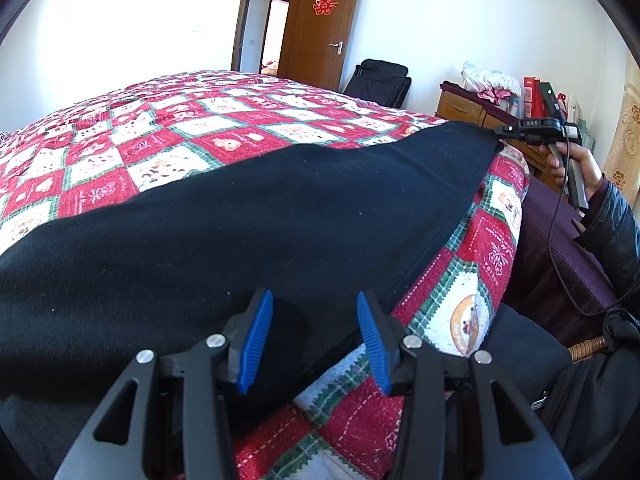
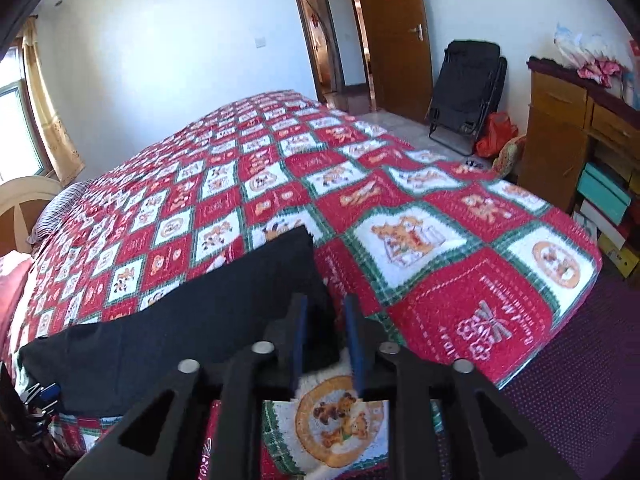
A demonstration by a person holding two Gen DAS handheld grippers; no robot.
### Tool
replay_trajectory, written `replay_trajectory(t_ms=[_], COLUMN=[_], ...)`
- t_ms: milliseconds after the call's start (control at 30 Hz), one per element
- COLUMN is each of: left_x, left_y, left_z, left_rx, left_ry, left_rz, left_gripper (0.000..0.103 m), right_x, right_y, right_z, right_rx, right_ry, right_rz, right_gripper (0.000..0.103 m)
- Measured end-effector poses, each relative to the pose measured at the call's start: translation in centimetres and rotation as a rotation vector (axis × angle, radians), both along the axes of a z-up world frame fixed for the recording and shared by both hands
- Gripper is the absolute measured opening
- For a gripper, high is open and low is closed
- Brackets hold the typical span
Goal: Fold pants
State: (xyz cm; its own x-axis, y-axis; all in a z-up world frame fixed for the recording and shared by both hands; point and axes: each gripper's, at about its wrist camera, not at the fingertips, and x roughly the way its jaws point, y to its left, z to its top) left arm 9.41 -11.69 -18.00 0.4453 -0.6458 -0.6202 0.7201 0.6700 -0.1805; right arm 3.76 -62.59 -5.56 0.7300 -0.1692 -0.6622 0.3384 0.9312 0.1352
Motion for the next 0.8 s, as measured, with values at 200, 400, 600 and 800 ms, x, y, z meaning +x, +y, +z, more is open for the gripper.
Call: replay_trajectory(t_ms=[200, 400, 600, 800], left_x=[0.0, 0.0, 0.0, 0.0], left_y=[0.0, 0.1, 0.2, 0.6], left_z=[0.0, -0.1, -0.2, -0.2], left_rx=[-0.001, -0.006, -0.014, -0.023], left_ry=[0.000, -0.001, -0.004, 0.000], left_rz=[-0.001, -0.001, -0.003, -0.005], left_gripper=[0.047, 0.047, 0.047, 0.047], right_x=[0.4, -0.5, -0.7, 0.1], right_y=[0.2, 1.6, 1.7, 0.1], right_z=[-0.6, 1.3, 1.4, -0.6], right_rx=[-0.014, -0.061, -0.104, -0.130], right_ry=[0.037, 0.003, 0.044, 0.126], right_rz=[0.031, 0.051, 0.044, -0.062], right_gripper=[0.008, 0.004, 0.005, 0.016])
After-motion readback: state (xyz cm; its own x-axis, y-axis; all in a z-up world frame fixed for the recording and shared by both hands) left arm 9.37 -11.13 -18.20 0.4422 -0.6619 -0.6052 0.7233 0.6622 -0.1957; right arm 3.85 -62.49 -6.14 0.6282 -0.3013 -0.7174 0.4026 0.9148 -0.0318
